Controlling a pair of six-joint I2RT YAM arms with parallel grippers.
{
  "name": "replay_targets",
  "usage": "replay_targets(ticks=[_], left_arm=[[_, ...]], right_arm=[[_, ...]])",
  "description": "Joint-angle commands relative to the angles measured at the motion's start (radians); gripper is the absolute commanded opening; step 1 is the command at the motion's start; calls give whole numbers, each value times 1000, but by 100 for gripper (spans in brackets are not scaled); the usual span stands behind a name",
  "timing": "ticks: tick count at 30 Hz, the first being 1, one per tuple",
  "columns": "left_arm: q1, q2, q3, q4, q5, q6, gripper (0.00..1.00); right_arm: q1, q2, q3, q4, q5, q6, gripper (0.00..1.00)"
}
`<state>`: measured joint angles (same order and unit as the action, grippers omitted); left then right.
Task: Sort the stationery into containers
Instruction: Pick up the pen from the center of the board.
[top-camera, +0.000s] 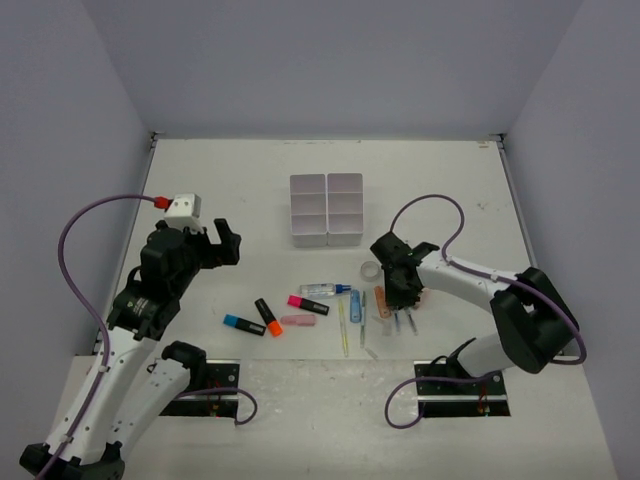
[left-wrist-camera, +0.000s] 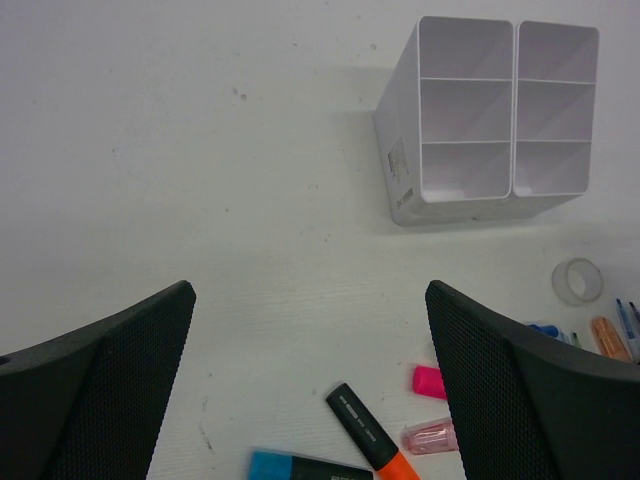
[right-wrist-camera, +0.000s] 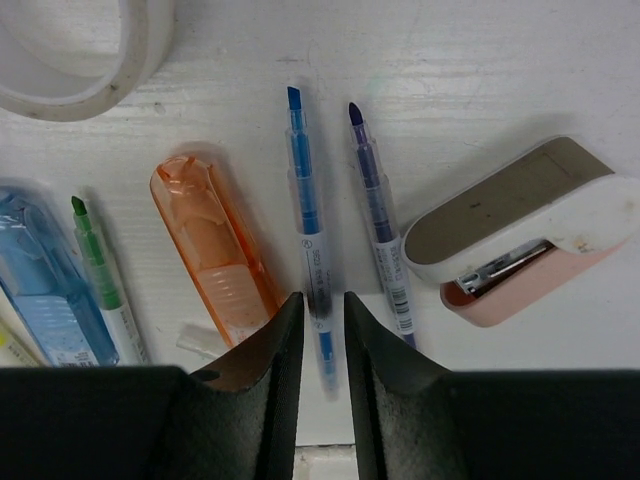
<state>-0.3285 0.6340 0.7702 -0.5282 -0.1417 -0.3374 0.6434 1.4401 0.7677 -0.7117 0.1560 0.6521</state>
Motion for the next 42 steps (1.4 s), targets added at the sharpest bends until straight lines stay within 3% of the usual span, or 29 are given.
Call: replay_targets(ticks=[1, 7, 9, 12, 15, 20, 23, 24, 26, 31, 33, 35, 42], left_arm=[[-18, -7, -5, 39, 0, 15, 100], [-23, 9, -3, 37, 4, 15, 100], [-23, 10, -3, 38, 1, 15, 100], [-23, 23, 3, 38, 5, 15, 100], [-23, 84, 36, 15, 28, -38, 100], [-48, 179, 51, 65, 199, -219, 100], [-280, 197, 23, 144, 33, -335, 100], [-367, 216, 22, 151, -113, -369, 100], [-621, 336, 60, 141, -304, -483, 100], [-1005, 671, 240, 49, -642, -805, 100], [-1069, 797, 316, -62, -688, -995, 100], [-1115, 932, 436, -116, -697, -1083, 100], [-1152, 1301, 919, -612, -529, -1361, 84]], right_arm=[[6, 54, 16, 64, -21, 25, 24], [6, 100, 25, 64, -8, 34, 18], [6, 98, 33, 42, 20, 49, 4], [6, 54, 42, 21, 71, 63, 0], [7, -43, 74, -53, 142, 76, 0], [6, -305, 138, -185, 205, 85, 0], [7, -481, 176, -240, 216, 76, 0], [7, -516, 184, -253, 219, 73, 0], [7, -601, 215, -298, 246, 71, 0], [6, -690, 297, -407, 322, 75, 0], [6, -708, 308, -426, 340, 70, 0], [6, -726, 305, -435, 347, 66, 0], [6, -778, 304, -437, 361, 60, 0]])
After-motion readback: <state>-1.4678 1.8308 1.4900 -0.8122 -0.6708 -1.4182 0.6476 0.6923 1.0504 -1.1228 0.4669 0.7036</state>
